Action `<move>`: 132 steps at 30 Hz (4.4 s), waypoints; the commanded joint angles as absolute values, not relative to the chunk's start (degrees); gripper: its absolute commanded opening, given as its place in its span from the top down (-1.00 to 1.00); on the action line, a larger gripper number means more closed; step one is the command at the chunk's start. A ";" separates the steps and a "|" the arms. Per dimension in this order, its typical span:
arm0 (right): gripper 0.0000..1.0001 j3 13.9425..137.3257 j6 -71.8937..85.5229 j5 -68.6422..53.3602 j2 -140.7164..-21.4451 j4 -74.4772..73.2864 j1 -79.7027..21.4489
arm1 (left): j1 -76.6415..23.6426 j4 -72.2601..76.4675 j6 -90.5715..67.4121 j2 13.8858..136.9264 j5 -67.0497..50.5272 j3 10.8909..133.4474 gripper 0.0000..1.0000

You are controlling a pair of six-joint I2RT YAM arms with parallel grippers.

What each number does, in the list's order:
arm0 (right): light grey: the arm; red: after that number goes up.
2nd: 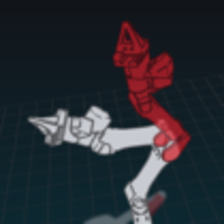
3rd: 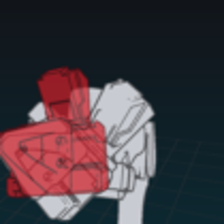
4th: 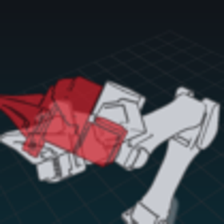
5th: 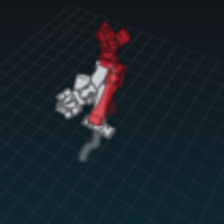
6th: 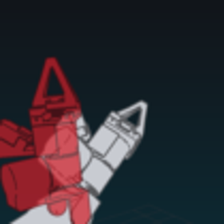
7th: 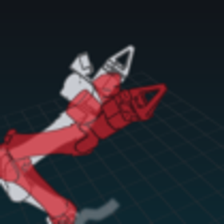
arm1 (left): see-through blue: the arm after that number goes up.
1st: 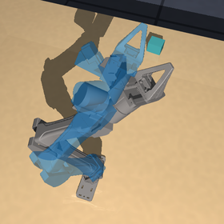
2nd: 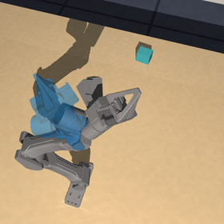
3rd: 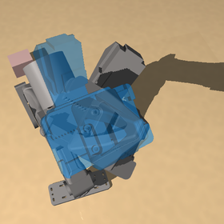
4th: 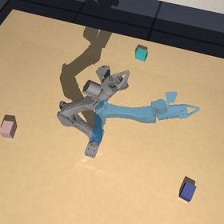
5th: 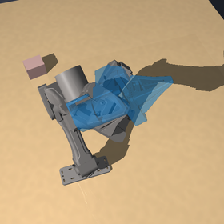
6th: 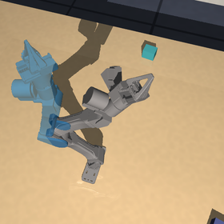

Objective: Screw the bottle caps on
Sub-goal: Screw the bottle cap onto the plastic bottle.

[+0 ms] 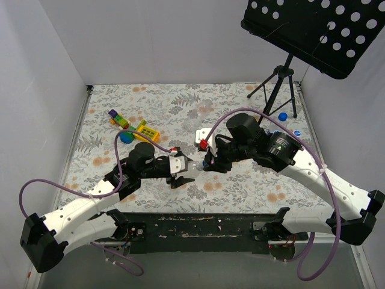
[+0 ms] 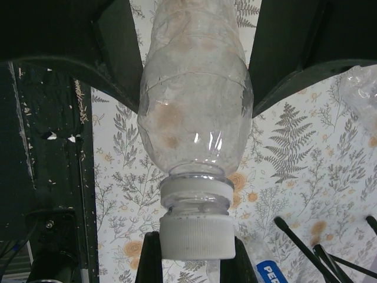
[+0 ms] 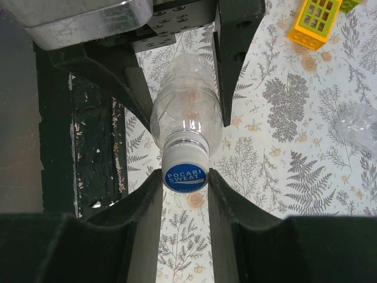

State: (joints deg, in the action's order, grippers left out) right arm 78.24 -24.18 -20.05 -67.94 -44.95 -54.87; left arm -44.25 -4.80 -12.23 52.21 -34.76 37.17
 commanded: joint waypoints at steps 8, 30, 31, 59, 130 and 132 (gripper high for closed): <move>0.62 80.95 -29.17 -23.11 -70.57 -52.20 -56.16 | -44.56 -2.02 -14.06 51.94 -43.05 39.81 0.32; 0.74 84.90 -14.51 -13.10 -76.99 -51.76 -56.60 | -48.77 14.06 -18.02 50.98 -27.34 32.87 0.48; 0.75 85.25 -14.15 -13.10 -77.25 -52.20 -56.60 | -49.39 14.06 -17.50 50.98 -26.46 32.61 0.49; 0.79 100.02 7.56 -2.64 -88.33 -63.37 -56.51 | -54.75 12.13 -13.45 53.00 -10.47 33.13 0.76; -0.66 104.67 22.78 -6.94 -82.27 -50.97 -48.08 | -49.15 23.39 -31.27 55.55 10.75 31.81 1.00; -0.71 104.68 18.92 -7.64 -80.43 -50.80 -47.90 | -45.89 22.15 -33.91 55.37 3.90 32.69 1.00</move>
State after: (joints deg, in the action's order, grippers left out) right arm 101.23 25.80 -6.39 -85.60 -49.47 -48.60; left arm -50.89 23.49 -27.20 57.23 14.33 29.56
